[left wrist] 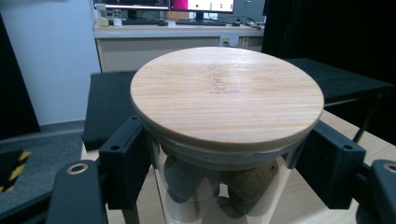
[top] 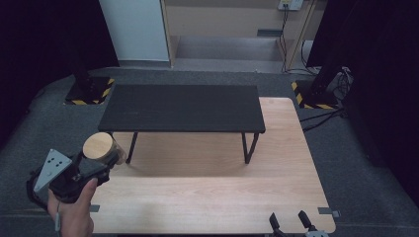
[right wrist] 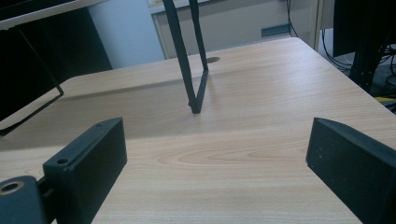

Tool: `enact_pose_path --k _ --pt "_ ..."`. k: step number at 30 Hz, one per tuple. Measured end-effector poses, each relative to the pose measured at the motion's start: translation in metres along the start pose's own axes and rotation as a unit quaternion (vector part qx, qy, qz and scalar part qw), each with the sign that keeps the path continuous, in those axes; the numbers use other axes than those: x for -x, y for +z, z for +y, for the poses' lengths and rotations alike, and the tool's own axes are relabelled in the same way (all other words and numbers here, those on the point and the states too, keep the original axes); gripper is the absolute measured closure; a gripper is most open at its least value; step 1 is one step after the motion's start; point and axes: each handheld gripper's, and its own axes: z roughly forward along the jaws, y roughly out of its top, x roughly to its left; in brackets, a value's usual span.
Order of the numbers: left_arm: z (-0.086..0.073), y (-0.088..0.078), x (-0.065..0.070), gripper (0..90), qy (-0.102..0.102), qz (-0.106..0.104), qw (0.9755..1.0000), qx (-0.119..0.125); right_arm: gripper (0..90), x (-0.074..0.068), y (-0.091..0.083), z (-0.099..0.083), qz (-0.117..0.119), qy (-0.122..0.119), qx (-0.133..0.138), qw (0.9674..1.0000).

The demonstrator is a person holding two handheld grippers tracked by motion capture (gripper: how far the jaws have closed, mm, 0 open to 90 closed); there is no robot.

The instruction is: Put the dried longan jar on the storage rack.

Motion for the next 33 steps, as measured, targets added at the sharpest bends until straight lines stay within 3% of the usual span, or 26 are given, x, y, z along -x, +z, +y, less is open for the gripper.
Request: enact_pose_path --k 6,10,12,16,25,33 --pt "0.015 0.020 -0.009 24.2 0.003 -0.002 1.0000 -0.002 5.3 -0.001 0.002 0.000 0.002 0.000 0.000 1.0000" --pt "0.030 0.045 -0.019 24.2 0.003 -0.008 0.9999 -0.011 5.3 0.000 0.002 0.002 -0.001 0.001 0.001 1.0000" --pt "0.033 0.050 -0.021 24.2 0.004 -0.006 0.9999 -0.014 5.3 0.000 0.003 0.002 -0.002 0.001 0.002 1.0000" --pt "0.047 0.075 -0.030 24.2 0.006 0.003 0.9996 -0.026 5.6 0.000 0.003 0.003 -0.007 -0.003 0.005 1.0000" --pt "0.053 0.104 -0.041 24.2 0.002 0.014 0.9995 -0.027 5.7 0.002 0.007 0.006 -0.014 -0.002 0.004 0.9999" --pt "0.057 0.132 -0.048 24.2 0.005 0.020 0.9989 -0.043 5.7 0.003 0.010 0.007 -0.018 -0.001 0.001 0.9998"
